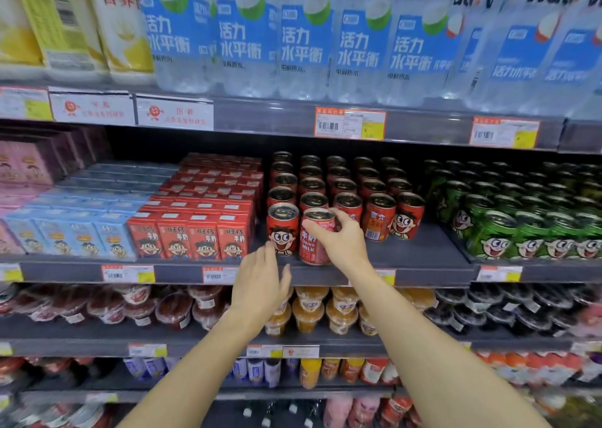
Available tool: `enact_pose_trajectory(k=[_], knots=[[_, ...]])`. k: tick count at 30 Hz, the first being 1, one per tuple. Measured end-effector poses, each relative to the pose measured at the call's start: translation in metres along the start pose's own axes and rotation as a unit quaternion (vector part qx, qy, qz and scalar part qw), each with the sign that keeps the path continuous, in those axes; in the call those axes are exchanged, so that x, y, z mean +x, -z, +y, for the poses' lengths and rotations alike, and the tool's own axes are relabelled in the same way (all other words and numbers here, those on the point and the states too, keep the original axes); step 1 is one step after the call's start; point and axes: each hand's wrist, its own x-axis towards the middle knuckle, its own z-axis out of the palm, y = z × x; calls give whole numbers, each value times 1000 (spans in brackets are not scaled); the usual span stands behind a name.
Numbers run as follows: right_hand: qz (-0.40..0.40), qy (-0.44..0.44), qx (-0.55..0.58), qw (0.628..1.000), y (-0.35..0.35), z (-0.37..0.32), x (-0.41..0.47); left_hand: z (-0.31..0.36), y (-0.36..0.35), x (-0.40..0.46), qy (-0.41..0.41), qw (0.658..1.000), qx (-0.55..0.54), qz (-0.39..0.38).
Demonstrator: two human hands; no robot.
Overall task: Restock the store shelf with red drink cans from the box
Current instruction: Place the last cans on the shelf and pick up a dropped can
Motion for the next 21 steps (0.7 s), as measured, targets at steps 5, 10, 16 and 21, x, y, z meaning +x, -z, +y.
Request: enact_pose_trajectory(k=[5, 10, 16, 21], knots=[[5, -17, 0, 1000, 3, -6, 3, -12, -4, -6, -90, 992, 86, 33], [19, -17, -2, 1000, 3, -8, -2, -20, -7, -8, -122, 987, 96, 29], [12, -24, -82, 996, 7, -15, 0, -19, -10, -11, -117, 988, 96, 16], [31, -23, -66, 997, 2, -12, -2, -19, -12, -11, -114, 991, 75, 17]])
